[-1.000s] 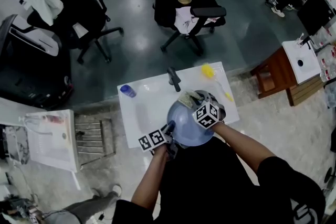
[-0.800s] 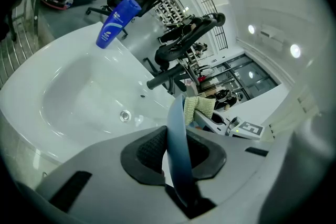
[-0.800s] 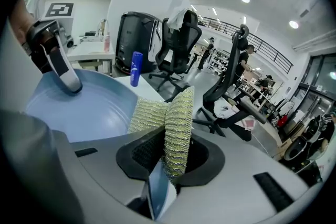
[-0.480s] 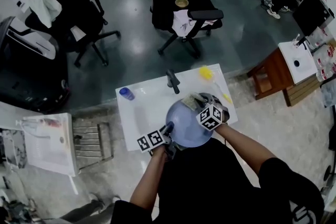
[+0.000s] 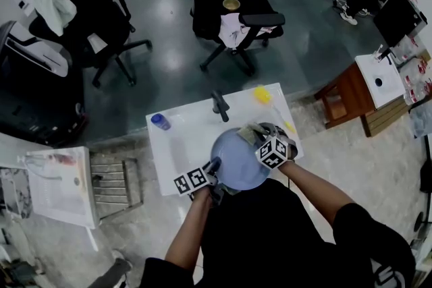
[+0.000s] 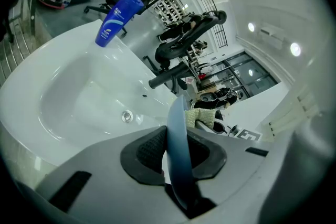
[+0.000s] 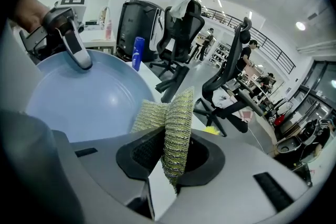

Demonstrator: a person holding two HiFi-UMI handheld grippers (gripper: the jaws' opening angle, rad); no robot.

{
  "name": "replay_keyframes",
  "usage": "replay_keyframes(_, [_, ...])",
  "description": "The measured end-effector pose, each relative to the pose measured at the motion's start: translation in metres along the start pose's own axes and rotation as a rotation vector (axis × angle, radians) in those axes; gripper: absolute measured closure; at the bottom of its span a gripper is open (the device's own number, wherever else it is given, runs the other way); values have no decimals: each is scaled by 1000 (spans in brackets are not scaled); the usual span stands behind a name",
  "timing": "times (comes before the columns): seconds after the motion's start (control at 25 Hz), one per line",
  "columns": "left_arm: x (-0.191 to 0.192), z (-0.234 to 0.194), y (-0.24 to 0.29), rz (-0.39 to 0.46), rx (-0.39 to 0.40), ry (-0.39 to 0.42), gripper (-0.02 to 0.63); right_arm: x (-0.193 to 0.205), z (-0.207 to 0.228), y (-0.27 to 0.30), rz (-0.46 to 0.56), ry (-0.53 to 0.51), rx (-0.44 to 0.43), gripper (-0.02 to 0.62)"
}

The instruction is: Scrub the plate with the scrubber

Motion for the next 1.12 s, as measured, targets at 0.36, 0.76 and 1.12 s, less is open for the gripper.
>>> replay_keyframes(0.36, [-5,-6,3,7,-4,-22,546,13,2,-2,-38,-1,-14,525])
replay_keyframes(0.76, [-10,-9,8,-3,3,-35,543,28,-1,-13,-80,53,-51,525])
replay_keyframes(1.12, [-7,-23,11,0,4,-100,541,37,-13,-20,-87,-11,-97,525])
Point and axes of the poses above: the fingertips, and each gripper's own axes: y forward along the fingers, z to its right, x out of its underside, the point moved 9 cm from there along -y, backward along the fingers, and after that the axes turned 2 degrees about -y, right-handed, at the moved point
